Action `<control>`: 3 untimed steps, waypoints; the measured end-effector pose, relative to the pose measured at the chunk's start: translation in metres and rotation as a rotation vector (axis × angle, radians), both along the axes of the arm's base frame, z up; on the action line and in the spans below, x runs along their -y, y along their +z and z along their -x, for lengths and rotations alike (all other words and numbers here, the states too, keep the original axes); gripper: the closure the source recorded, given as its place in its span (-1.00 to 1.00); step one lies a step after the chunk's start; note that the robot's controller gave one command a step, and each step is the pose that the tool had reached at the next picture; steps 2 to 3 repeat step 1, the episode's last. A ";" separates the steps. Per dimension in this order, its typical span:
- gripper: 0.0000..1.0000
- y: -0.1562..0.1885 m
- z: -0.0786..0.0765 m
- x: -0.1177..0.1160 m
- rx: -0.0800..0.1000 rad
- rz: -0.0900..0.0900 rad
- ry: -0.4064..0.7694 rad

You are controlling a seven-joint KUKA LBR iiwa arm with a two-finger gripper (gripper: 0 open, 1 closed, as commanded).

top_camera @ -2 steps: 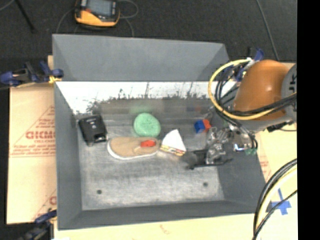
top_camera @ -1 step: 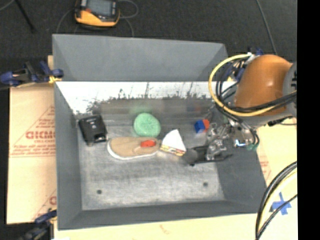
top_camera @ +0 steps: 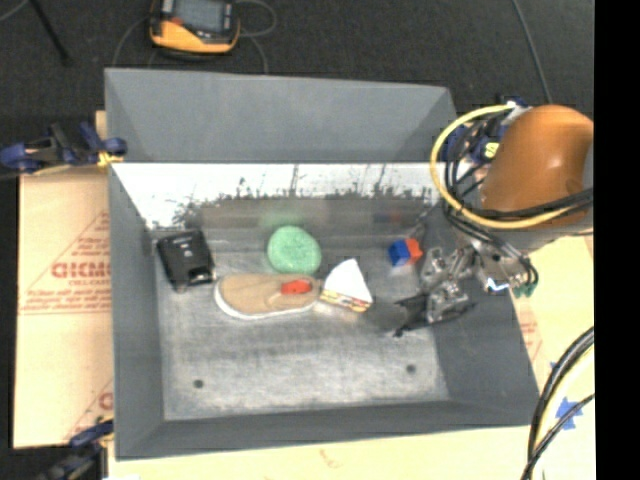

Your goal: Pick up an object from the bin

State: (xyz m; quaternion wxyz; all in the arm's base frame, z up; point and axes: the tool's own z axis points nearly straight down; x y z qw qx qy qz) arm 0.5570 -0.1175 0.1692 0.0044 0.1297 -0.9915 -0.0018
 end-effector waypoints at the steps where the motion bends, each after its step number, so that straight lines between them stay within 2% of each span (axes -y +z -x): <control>1: 1.00 0.073 0.012 0.009 0.010 0.002 -0.036; 3: 1.00 0.073 0.012 0.009 0.010 0.002 -0.036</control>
Offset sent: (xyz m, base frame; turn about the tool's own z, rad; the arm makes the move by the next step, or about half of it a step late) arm -0.0409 0.0025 0.1674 -0.3123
